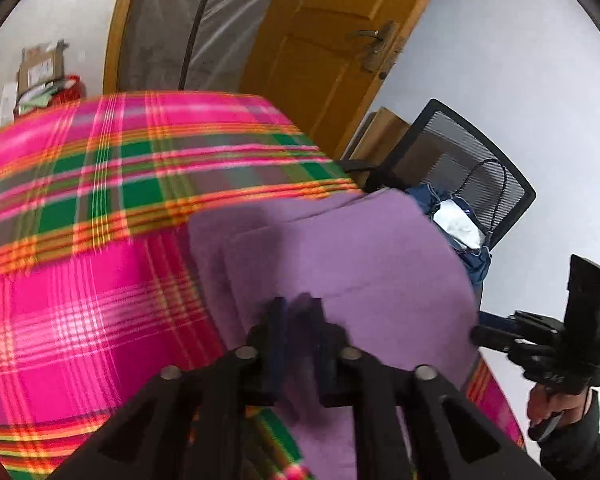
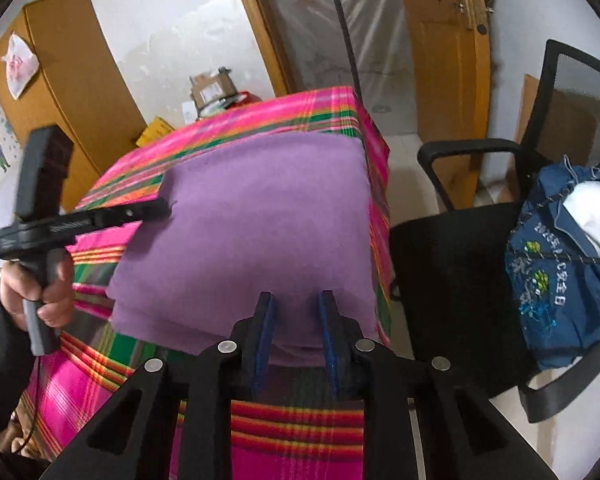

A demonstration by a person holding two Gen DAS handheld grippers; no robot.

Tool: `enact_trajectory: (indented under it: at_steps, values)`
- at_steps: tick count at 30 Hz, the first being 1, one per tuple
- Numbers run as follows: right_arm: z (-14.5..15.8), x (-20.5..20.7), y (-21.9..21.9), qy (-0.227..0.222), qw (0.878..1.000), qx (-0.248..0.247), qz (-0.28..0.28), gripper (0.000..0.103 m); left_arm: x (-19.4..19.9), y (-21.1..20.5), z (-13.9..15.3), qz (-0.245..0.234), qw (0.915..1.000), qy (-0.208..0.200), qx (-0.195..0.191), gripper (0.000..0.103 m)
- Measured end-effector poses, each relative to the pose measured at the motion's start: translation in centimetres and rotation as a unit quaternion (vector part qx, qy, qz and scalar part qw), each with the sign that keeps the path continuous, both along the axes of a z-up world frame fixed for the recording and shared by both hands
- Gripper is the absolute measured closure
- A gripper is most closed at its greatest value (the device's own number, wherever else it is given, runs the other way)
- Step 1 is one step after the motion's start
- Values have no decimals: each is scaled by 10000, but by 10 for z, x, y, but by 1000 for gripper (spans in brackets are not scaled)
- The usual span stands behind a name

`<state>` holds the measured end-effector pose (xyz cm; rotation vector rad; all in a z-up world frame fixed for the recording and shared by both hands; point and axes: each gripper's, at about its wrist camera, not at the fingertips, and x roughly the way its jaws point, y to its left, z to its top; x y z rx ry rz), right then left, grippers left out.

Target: Fold clothes

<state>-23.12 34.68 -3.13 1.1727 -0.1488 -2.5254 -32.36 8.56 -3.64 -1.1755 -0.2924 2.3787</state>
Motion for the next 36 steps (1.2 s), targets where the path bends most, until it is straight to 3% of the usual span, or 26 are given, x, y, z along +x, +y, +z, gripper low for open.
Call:
enact_trajectory:
  at_steps: [2, 8, 13, 17, 21, 26, 32, 36]
  values:
    - [2, 2, -1, 45, 10000, 5, -19, 80, 0, -5, 2, -5, 9999, 18, 139, 99]
    - [25, -14, -13, 421, 9991, 14, -18, 80, -2, -8, 27, 111, 9991, 404, 26, 99]
    - [25, -48, -23, 349, 9992, 125, -174, 80, -30, -17, 1, 245, 9996, -69, 111, 100]
    - [14, -67, -26, 113, 9995, 157, -247, 80, -34, -17, -2, 203, 9996, -127, 125, 100]
    - [23, -55, -24, 176, 9993, -32, -341, 80, -16, -20, 15, 205, 9997, 105, 35, 100]
    - [22, -10, -32, 397, 9987, 88, -304, 80, 33, -12, 29, -84, 9987, 491, -53, 100]
    - [4, 9, -36, 356, 9983, 248, -394, 80, 54, 13, 2, -318, 9977, 368, -470, 100]
    - [18, 23, -36, 495, 9975, 203, -459, 78, 68, 9, 10, -204, 9982, 366, -423, 100]
